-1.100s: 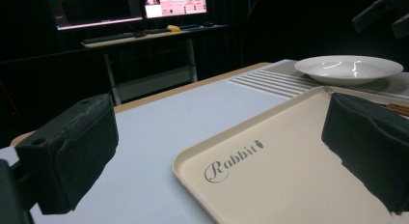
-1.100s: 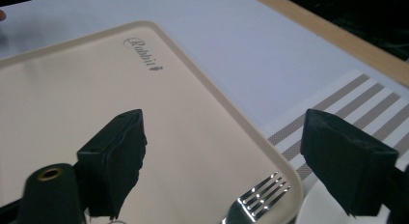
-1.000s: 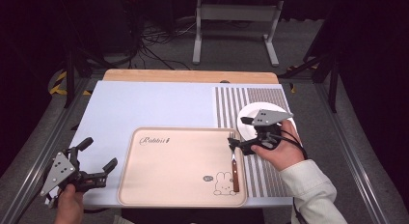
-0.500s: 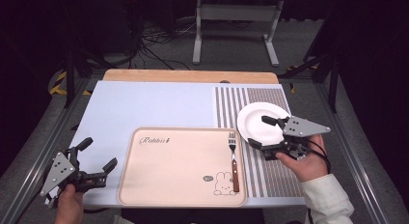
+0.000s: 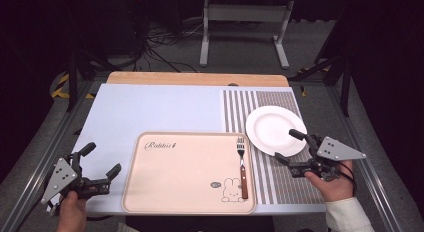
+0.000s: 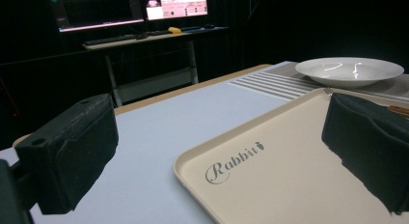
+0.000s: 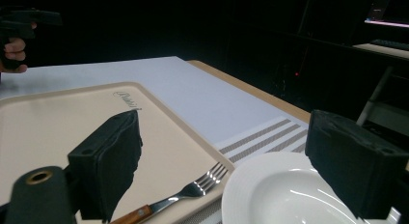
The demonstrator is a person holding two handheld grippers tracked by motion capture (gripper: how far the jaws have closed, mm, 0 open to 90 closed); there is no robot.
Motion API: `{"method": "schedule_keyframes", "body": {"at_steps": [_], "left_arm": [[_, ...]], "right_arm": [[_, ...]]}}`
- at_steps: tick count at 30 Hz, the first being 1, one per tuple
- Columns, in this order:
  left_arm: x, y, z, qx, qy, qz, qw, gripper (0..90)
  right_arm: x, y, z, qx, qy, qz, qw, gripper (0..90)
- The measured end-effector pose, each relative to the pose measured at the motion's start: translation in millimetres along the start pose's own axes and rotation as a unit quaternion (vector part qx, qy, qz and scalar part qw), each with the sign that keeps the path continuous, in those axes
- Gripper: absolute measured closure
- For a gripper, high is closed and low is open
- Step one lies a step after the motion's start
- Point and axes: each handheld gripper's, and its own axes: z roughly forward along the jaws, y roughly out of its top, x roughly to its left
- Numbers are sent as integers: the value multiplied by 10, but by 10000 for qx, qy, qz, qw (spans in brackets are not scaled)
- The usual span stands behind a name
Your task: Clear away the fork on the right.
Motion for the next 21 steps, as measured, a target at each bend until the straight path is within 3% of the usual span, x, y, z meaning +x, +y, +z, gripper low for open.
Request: {"method": "schedule_keyframes", "body": {"at_steps": [2,10,16,21], "left_arm": [[1,0,-2,-6,0,-2,10000,1],[5,9,-16,-27,-34,53,10000,1],[7,13,-21,-79,-65,56,9999,0],[8,13,-24,-87,-66,58,9999,0]], "right_arm": [[-24,-101,-69,-115,-22,50,9999,135],[-80,-404,-212,-159,-99,152,9997,137],[-142,-656,-238,48,-253,385,9989,151],[-150,-695,-228,83,-268,402,9988,149]]}}
